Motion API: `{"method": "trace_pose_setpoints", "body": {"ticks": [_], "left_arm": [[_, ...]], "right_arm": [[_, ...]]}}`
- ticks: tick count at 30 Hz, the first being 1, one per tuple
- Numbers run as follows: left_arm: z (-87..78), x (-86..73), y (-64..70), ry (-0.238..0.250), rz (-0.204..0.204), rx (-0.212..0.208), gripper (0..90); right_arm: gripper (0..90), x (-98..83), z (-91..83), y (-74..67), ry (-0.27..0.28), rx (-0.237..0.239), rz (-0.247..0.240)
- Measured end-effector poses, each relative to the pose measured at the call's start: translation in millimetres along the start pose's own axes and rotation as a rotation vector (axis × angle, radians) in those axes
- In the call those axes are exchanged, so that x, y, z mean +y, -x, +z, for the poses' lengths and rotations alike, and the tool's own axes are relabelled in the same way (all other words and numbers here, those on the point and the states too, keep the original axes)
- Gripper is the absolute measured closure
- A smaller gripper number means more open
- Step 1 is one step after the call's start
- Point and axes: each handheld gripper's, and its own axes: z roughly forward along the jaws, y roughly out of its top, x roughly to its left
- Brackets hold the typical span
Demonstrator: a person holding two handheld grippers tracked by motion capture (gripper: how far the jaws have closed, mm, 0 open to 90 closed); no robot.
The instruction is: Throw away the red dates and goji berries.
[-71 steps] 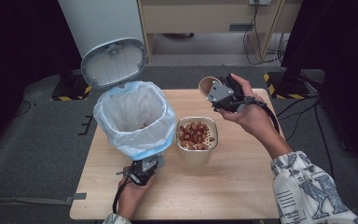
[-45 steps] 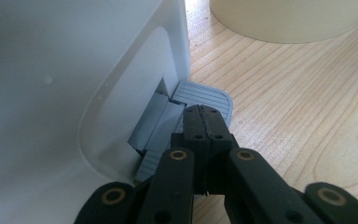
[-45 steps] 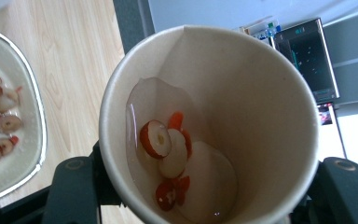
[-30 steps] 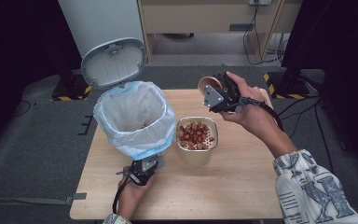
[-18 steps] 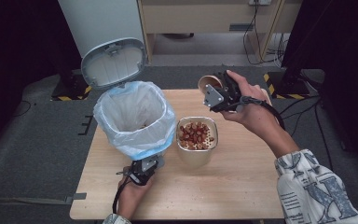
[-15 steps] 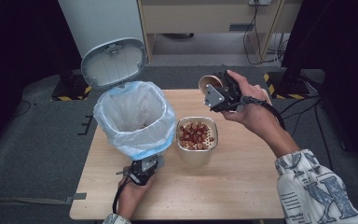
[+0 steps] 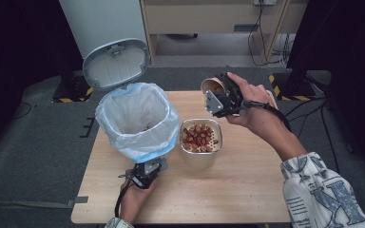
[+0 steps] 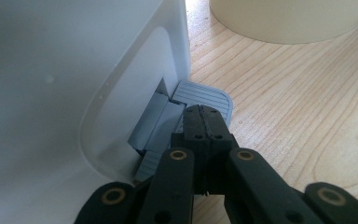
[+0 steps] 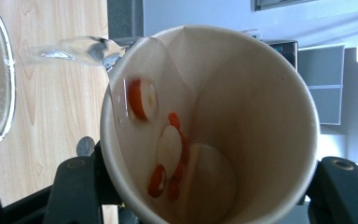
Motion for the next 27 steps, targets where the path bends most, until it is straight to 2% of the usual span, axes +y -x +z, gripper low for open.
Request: {"method": "trace_pose_setpoints", "body": {"ticks": [17, 27], "left_arm": [[0.0, 0.0, -0.3, -0.001, 0.000, -0.002, 89.5], [-0.2, -0.1, -0.1, -0.002, -0.001, -0.001, 89.5]], "right_arm": [[36.1, -1.2, 0.7, 0.8, 0.005, -0.001, 0.009], [36.1, -8.2, 4.7, 2.5, 0.022, 0.007, -0.005]]}}
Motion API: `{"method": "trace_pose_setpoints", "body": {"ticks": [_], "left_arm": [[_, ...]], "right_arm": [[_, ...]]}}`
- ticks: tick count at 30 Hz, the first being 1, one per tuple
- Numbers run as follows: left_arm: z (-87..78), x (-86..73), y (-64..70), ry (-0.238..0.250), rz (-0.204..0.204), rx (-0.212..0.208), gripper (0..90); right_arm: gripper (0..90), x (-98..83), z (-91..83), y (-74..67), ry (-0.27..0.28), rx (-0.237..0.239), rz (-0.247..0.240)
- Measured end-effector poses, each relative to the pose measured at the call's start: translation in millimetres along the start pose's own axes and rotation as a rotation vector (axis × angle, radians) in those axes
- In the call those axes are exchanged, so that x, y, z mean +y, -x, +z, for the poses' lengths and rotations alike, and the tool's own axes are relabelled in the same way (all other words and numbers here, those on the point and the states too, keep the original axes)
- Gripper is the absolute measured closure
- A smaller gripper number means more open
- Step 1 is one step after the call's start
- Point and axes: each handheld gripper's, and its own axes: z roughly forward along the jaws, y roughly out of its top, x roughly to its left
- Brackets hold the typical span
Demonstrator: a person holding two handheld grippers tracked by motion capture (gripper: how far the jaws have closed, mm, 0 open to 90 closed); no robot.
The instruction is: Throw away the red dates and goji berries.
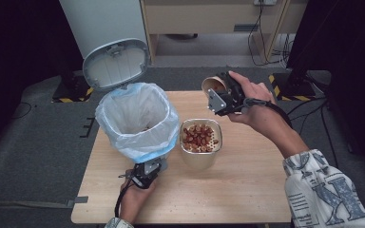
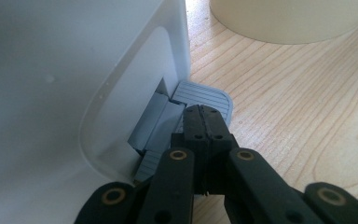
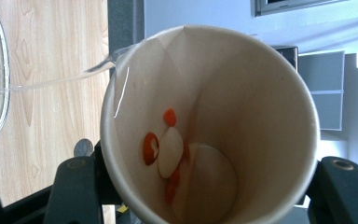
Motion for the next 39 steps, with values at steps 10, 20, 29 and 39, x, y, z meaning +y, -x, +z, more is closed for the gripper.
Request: {"method": "trace_pose_setpoints", "body": {"ticks": [10, 20, 29, 39], "left_arm": [[0.1, -0.1, -0.1, 0.001, -0.001, 0.000, 89.5], [0.0, -0.2, -0.2, 0.000, 0.003, -0.001, 89.5], [-0.2, -0.1, -0.6, -0.003, 0.005, -0.003, 89.5], [0.6, -0.2, 0.3, 0.009, -0.008, -0.006, 89.5]], "right_arm": [[36.2, -5.7, 3.0, 0.6, 0.026, 0.012, -0.024], [36.7, -0.9, 0.9, 0.5, 0.051, 0.007, -0.040], [36.7, 1.7, 3.8, 3.3, 0.029, -0.015, -0.076], [36.9, 11.0, 1.7, 0.4, -0.036, -0.086, -0.246]]}}
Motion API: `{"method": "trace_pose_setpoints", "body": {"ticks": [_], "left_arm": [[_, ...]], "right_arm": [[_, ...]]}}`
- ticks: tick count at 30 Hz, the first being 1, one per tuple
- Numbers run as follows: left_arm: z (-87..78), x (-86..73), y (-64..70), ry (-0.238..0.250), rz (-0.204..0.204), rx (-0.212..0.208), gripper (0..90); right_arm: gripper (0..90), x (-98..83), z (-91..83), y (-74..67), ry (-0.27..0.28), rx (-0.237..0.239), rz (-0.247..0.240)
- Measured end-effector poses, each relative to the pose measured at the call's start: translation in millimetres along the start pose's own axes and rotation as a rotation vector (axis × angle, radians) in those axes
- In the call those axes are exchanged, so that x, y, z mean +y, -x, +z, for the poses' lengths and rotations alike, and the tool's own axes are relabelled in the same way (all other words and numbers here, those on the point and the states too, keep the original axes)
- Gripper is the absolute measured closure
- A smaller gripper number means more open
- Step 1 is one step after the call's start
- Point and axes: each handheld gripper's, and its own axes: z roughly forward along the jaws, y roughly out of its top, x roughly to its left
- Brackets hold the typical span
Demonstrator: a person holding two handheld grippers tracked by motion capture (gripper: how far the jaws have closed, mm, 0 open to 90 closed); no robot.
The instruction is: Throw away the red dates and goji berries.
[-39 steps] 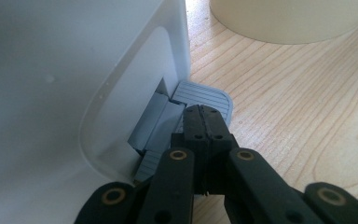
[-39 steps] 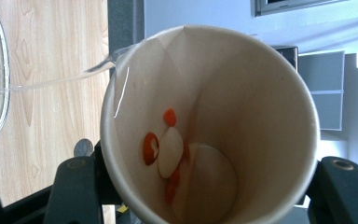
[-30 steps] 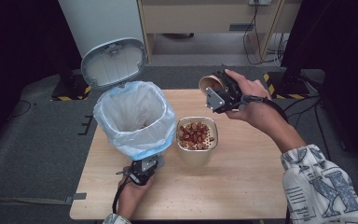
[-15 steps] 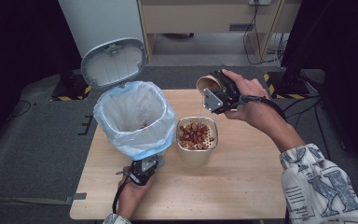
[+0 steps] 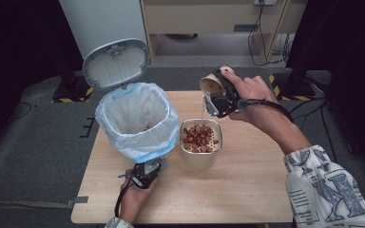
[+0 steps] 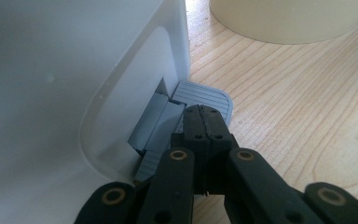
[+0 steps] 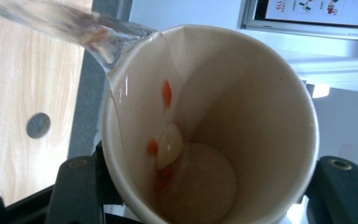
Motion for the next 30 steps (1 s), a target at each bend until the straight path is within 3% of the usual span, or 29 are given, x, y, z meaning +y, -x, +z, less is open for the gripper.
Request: {"method": "trace_pose_setpoints", "body": {"ticks": [4, 21, 25, 28, 30], "left_arm": [[-0.1, 0.0, 0.0, -0.001, 0.000, 0.001, 89.5], [-0.4, 0.2, -0.7, -0.008, 0.007, 0.002, 89.5], [-0.5, 0.2, -0.6, -0.009, 0.008, 0.003, 89.5], [-0.5, 0.1, -0.7, -0.008, 0.005, 0.003, 89.5], [-0.5, 0.1, -0.6, -0.007, 0.004, 0.004, 89.5]], "right_arm": [[36.9, 0.4, 0.7, -0.3, -0.014, -0.004, -0.018], [36.9, 3.0, 0.8, -1.1, -0.006, 0.006, -0.005], [36.9, 12.1, 0.5, -1.8, -0.037, -0.019, -0.097], [36.9, 19.4, 2.2, -6.1, -0.053, -0.047, -0.219], [36.8, 20.3, 2.5, -6.2, -0.060, -0.044, -0.242]]}}
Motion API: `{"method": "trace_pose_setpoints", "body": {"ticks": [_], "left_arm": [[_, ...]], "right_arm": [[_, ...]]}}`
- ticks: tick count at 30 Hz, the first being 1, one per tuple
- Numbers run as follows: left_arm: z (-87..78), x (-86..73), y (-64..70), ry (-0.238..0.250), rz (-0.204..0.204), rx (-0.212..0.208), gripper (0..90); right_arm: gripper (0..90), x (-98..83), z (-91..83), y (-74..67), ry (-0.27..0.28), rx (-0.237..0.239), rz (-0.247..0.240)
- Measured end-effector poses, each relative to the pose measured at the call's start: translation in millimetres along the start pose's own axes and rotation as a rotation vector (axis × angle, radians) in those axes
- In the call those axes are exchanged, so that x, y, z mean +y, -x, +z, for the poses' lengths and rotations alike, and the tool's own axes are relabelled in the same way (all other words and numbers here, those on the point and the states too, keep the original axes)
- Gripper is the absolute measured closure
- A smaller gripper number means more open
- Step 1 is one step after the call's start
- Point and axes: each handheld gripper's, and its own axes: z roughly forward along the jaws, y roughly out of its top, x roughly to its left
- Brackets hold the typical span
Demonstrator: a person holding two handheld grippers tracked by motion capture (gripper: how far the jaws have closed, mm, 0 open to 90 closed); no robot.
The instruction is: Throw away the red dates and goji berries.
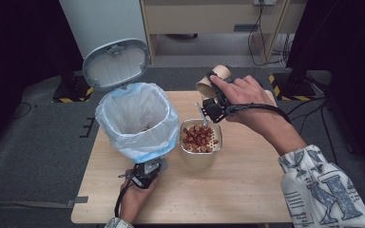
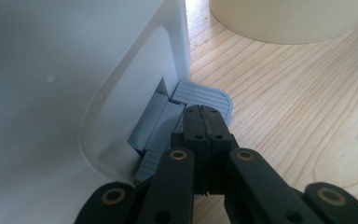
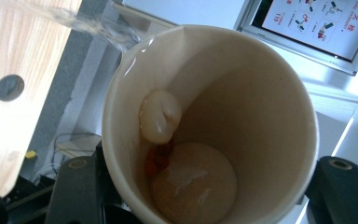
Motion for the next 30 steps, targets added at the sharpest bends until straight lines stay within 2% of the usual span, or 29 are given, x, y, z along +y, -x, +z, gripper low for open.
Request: {"method": "trace_pose_setpoints", "body": {"ticks": [7, 9, 10, 16, 17, 21, 25, 30], "left_arm": [[0.0, 0.1, -0.2, 0.000, 0.000, -0.001, 89.5], [0.6, 0.0, 0.9, 0.010, -0.011, -0.005, 89.5], [0.1, 0.1, -0.1, 0.000, 0.001, -0.002, 89.5], [0.0, 0.1, -0.1, 0.000, 0.000, -0.001, 89.5], [0.0, 0.1, -0.2, 0.000, 0.000, -0.001, 89.5], [0.0, 0.0, -0.3, 0.000, -0.001, -0.002, 89.5], [0.0, 0.0, -0.3, 0.000, -0.001, -0.002, 89.5], [0.0, 0.0, -0.3, 0.000, -0.002, -0.001, 89.5]], "right_arm": [[36.8, -3.1, 1.0, -2.2, -0.027, 0.001, -0.034], [36.9, -3.9, 0.7, -2.5, -0.030, -0.002, -0.034], [36.9, -4.1, 0.5, -2.0, -0.030, -0.005, -0.037], [36.8, -4.5, 0.0, -1.0, -0.027, -0.004, -0.037], [36.8, -4.6, 0.2, -2.6, -0.029, 0.001, -0.019], [36.7, -5.0, 2.2, -5.8, -0.024, 0.008, -0.017], [36.7, -5.9, 4.5, -10.5, -0.016, 0.021, 0.013], [36.7, -5.7, 6.0, -16.0, 0.000, 0.043, 0.071]]}}
